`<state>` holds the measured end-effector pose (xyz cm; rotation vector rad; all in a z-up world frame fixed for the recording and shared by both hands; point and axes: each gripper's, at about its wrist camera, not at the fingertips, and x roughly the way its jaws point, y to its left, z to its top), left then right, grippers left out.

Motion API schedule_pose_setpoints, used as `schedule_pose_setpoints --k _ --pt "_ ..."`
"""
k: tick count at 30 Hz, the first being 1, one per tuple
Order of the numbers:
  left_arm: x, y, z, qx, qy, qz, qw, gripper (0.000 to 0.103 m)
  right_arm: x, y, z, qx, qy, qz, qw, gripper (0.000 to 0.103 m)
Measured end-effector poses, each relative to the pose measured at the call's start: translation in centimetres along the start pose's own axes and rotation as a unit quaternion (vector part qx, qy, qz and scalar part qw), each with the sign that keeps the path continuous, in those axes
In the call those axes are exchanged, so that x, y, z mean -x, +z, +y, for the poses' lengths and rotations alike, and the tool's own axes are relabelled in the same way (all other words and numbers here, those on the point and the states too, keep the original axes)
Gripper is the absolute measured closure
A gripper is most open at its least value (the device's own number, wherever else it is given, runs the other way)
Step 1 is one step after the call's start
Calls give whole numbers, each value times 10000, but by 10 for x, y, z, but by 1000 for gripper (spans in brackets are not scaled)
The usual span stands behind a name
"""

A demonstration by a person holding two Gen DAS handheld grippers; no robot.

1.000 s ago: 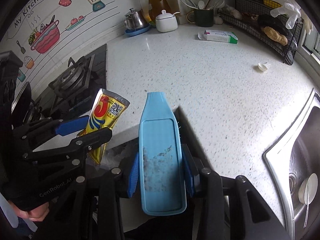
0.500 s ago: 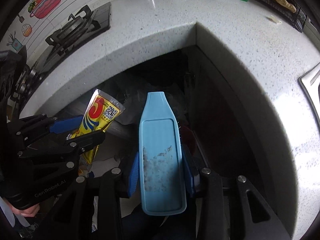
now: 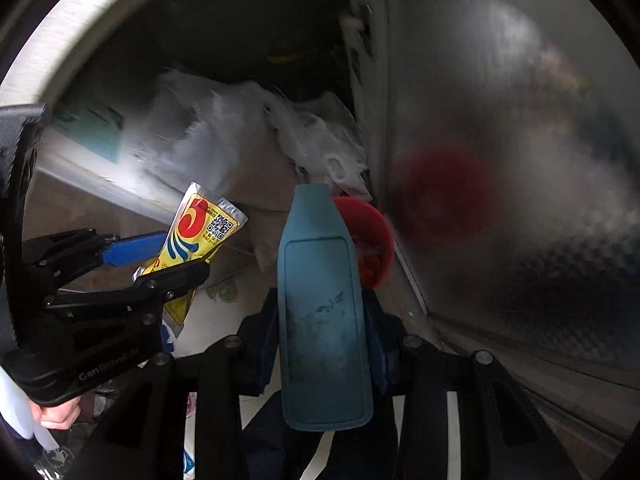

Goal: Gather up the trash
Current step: 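Carry the yeast packet and brush down over the red bin, then open both tools to drop the yeast packet and brush into the bin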

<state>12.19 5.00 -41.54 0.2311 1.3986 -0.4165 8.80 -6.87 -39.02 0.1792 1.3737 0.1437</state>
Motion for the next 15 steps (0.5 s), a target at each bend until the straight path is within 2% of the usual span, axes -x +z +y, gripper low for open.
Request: schedule_pose_setpoints --k 7,15 --pt "-62 10 -3 -44 -281 181 9994 62 -49 -10 -25 -221 -53 114 9997 67" --pt "-84 26 -9 -259 -79 174 9995 60 -62 -5 -39 -189 -131 85 9997 67"
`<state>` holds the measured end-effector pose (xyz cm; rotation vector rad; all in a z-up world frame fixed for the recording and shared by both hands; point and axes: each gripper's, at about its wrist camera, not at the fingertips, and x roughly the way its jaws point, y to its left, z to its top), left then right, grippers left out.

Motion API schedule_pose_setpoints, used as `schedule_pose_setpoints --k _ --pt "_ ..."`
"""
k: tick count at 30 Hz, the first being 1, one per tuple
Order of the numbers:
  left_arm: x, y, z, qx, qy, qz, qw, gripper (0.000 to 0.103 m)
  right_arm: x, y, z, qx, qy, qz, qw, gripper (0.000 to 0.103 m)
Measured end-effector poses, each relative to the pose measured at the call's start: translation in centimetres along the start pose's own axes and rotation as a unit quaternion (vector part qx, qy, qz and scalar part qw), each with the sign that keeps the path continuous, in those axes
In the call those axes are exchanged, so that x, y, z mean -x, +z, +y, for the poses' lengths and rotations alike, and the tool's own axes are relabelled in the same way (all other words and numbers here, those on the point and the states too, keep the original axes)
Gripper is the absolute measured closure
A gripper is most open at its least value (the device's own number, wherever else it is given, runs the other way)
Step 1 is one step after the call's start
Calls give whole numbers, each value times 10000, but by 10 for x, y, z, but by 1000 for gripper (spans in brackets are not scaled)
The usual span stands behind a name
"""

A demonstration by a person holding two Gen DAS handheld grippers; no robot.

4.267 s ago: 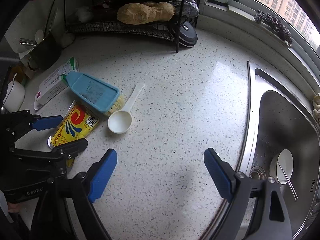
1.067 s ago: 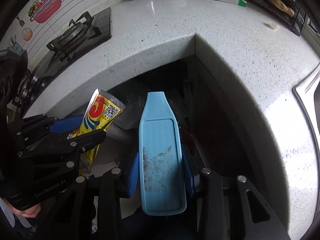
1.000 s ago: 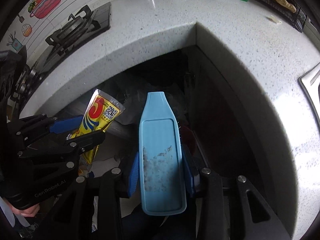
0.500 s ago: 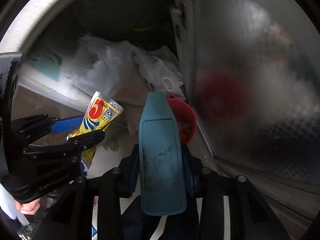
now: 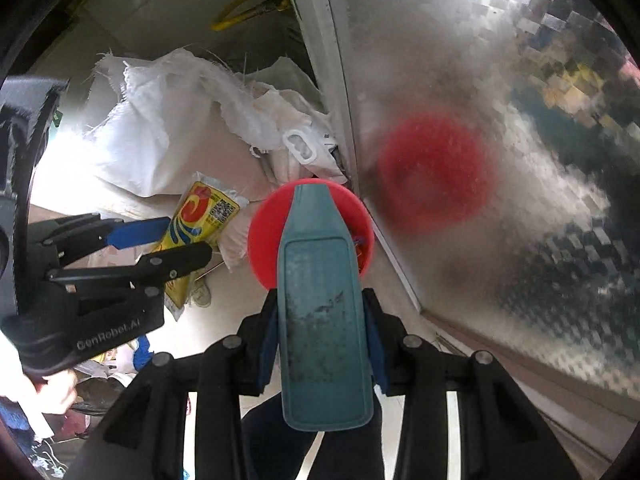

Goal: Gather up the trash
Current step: 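Open both tools to drop the yeast packet and brush into the bin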

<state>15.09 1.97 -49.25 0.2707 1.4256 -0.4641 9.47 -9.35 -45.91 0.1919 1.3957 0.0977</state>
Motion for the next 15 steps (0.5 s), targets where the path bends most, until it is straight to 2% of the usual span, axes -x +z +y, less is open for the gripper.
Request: schedule_pose_setpoints --k 5,12,15 --pt "-1 5 2 45 -65 64 9999 55 -3 2 -3 30 17 12 10000 67" --pt "-3 2 7 174 -34 67 9998 24 -8 -1 -3 243 -11 3 9997 67" --pt "-8 -1 12 298 -27 90 9995 22 -11 -3 2 340 4 62 9994 67"
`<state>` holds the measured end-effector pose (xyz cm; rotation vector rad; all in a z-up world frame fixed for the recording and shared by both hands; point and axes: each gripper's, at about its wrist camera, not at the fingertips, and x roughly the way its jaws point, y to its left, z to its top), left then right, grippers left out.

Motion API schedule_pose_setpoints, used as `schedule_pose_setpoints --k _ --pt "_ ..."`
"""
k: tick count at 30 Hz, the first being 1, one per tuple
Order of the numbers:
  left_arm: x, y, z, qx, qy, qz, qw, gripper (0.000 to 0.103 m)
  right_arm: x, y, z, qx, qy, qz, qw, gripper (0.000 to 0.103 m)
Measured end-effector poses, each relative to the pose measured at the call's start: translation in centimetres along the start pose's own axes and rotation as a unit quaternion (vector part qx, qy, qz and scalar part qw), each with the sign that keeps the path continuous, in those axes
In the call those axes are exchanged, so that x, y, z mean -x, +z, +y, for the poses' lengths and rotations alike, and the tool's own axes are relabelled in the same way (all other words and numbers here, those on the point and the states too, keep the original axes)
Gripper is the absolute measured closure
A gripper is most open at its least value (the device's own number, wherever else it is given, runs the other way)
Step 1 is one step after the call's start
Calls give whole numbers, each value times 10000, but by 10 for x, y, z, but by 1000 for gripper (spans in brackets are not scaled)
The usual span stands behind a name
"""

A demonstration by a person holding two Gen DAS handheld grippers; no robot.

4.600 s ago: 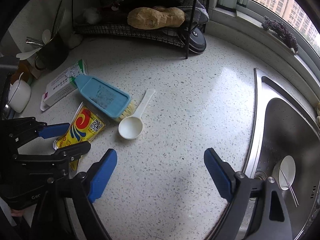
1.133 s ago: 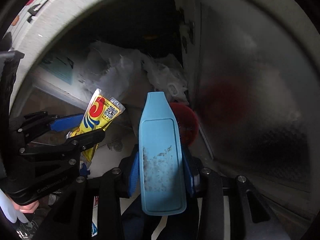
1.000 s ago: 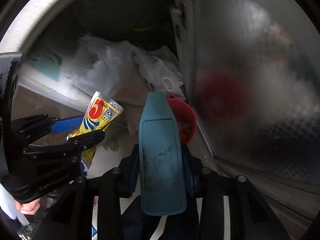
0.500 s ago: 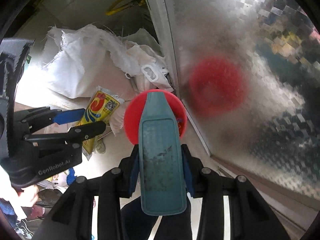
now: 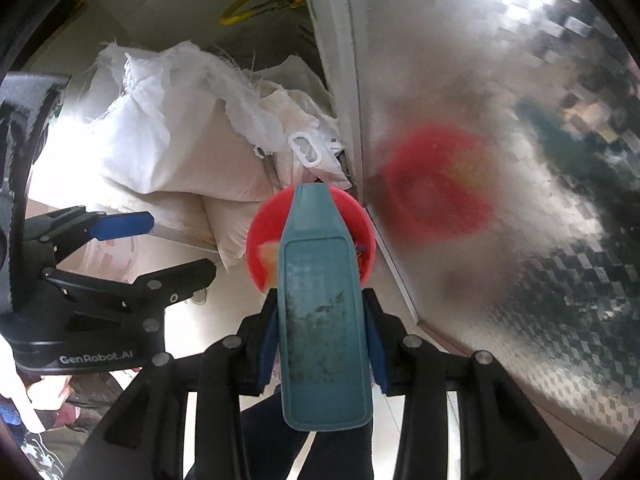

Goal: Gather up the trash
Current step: 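Open both tools to drop the yeast packet and brush into the bin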

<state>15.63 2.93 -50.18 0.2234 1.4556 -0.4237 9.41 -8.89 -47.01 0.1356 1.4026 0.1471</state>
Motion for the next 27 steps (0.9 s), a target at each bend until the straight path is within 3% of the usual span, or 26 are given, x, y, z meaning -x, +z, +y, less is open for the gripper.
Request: schedule_pose_setpoints --k 17,27 --pt "17 -35 39 910 274 -133 9954 22 -10 13 47 1083 159 100 9939 67" --pt "25 -55 60 1343 512 -230 9894 22 -21 18 73 1656 -16 -19 9862 66"
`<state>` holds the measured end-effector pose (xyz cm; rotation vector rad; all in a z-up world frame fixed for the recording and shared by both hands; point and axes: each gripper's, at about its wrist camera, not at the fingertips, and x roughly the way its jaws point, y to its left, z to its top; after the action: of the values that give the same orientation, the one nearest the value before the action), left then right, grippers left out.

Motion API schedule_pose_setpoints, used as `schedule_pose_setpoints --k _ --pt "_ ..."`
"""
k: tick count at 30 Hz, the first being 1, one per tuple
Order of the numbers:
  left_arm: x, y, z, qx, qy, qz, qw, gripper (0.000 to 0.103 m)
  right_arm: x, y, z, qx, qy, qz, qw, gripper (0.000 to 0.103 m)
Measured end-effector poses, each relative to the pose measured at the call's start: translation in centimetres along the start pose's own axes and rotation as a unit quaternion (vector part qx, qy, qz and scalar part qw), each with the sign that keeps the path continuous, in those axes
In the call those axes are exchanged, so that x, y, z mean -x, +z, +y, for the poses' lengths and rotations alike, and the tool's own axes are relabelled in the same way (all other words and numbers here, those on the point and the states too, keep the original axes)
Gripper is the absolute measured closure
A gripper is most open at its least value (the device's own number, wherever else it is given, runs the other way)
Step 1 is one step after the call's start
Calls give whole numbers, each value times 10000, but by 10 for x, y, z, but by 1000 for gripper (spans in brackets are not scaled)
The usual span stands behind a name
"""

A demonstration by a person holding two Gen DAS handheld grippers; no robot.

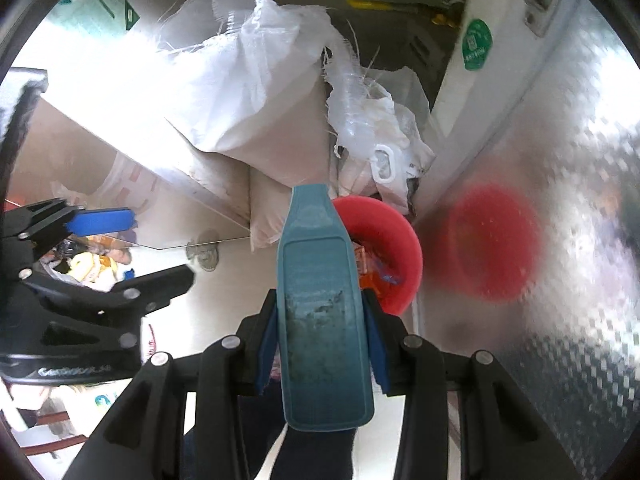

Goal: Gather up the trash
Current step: 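Open both tools to drop the yeast packet and brush into the bin, then raise both tools back over the counter toward the medicine box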

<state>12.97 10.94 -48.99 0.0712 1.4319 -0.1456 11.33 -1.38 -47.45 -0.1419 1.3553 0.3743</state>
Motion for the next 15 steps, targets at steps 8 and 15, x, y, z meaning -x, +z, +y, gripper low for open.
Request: schedule_pose_setpoints --k 8,15 --pt "12 -6 8 63 -34 21 10000 22 15 4 14 182 -90 -50 9998 49" --pt "51 -5 4 -28 -64 -141 9999 22 51 7 20 43 -166 -83 9998 49"
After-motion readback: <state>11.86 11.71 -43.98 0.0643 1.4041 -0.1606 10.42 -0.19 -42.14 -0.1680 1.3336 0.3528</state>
